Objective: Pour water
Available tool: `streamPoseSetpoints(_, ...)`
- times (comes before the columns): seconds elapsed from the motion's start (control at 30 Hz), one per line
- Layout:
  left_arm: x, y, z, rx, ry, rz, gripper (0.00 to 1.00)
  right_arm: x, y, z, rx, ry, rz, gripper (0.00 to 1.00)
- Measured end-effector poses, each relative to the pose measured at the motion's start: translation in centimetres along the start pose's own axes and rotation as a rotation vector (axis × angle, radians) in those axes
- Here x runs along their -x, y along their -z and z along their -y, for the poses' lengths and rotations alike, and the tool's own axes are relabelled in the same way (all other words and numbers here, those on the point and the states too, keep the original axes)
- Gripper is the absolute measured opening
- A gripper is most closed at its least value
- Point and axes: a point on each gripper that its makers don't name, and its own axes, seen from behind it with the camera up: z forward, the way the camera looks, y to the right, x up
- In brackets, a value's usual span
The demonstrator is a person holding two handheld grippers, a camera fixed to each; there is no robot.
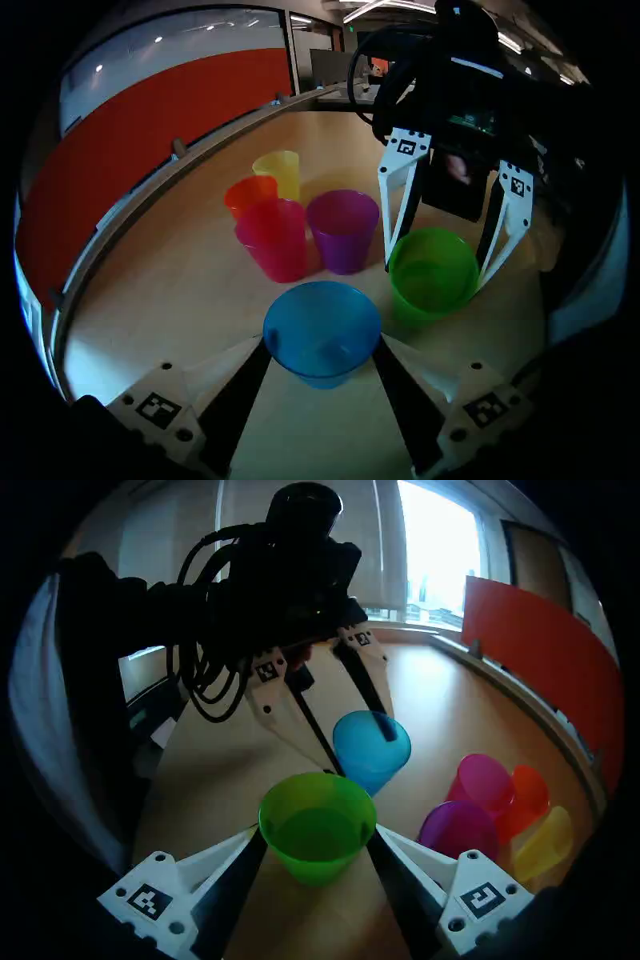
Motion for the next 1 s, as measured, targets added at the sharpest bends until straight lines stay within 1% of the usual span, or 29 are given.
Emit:
streamPoseSetpoints(0.2,0.4,-0.3,-0.2,0.006,0.006,-0.001,0.86,0.1,-0.2,-0.2,0.002,-0.007,-0.004,0.89)
streamPoseSetpoints(0.47,1.1,-0.1,-0.1,0.005,0.023,0.0,0.86,0.9,-0.2,0.0,-0.001,-0.008,0.013,0.89)
streamPoseSetpoints(0.7,1.3,-0.2,-0.3,0.007,0.021,0.007,0.86,1.3,-0.2,0.0,0.004,-0.013,0.019,0.88)
streamPoseSetpoints(1.0,1.6,-0.7,-0.5,0.012,0.022,0.019,0.86,1.5,-0.2,-0.2,0.012,-0.024,0.015,0.9)
